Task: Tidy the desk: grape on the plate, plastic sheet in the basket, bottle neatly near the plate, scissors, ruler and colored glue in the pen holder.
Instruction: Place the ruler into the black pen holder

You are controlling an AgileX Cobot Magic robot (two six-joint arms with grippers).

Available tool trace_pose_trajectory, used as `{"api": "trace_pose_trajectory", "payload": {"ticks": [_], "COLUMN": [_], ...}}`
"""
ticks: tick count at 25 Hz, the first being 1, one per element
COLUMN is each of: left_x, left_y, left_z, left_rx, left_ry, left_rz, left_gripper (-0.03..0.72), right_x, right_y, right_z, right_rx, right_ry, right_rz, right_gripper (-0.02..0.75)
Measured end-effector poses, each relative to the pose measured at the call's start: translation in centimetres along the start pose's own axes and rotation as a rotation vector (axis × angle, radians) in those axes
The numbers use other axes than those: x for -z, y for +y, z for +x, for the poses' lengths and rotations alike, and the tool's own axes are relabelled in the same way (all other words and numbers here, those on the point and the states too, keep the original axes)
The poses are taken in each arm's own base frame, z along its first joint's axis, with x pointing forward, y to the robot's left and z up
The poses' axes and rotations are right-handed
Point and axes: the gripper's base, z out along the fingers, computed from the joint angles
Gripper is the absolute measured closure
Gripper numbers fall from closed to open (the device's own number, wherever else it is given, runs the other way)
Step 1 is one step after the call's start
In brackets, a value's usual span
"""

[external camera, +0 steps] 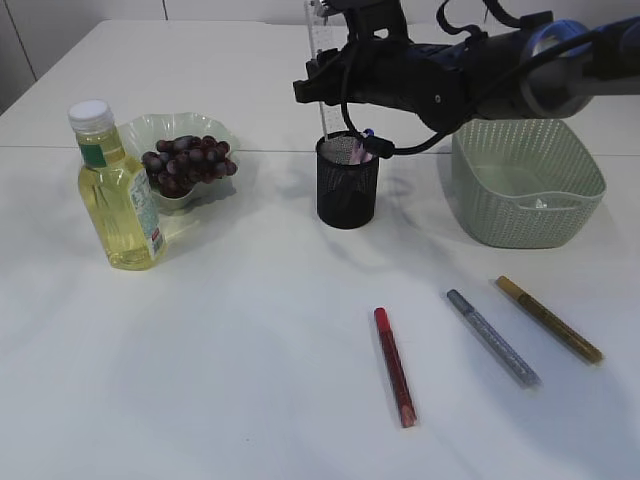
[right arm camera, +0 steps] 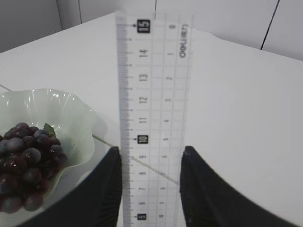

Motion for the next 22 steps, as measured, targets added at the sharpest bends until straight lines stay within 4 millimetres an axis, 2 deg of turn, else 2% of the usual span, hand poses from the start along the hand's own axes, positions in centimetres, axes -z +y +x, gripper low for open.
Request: {"api": "trace_pose_trajectory", "payload": {"ticks": [10,22], "left_x": [0.0,0.0], "left_y": [0.0,0.2], "left_z": [0.0,0.0], "left_rx": [-0.001,-0.007], "left_ry": [-0.001,-0.005], "left_rz": [-0.002,-0.020], "left_gripper": [0.448,0.448], "right_x": [-1.1,-1.2], "right_y": [-0.3,-0.2], "right_z": [2.0,2.2], "right_rx": [-0.003,-0.004], "right_ry": [0.022,0.023], "right_rz": [0.003,0.003], "right_gripper": [0.435,0.435]}}
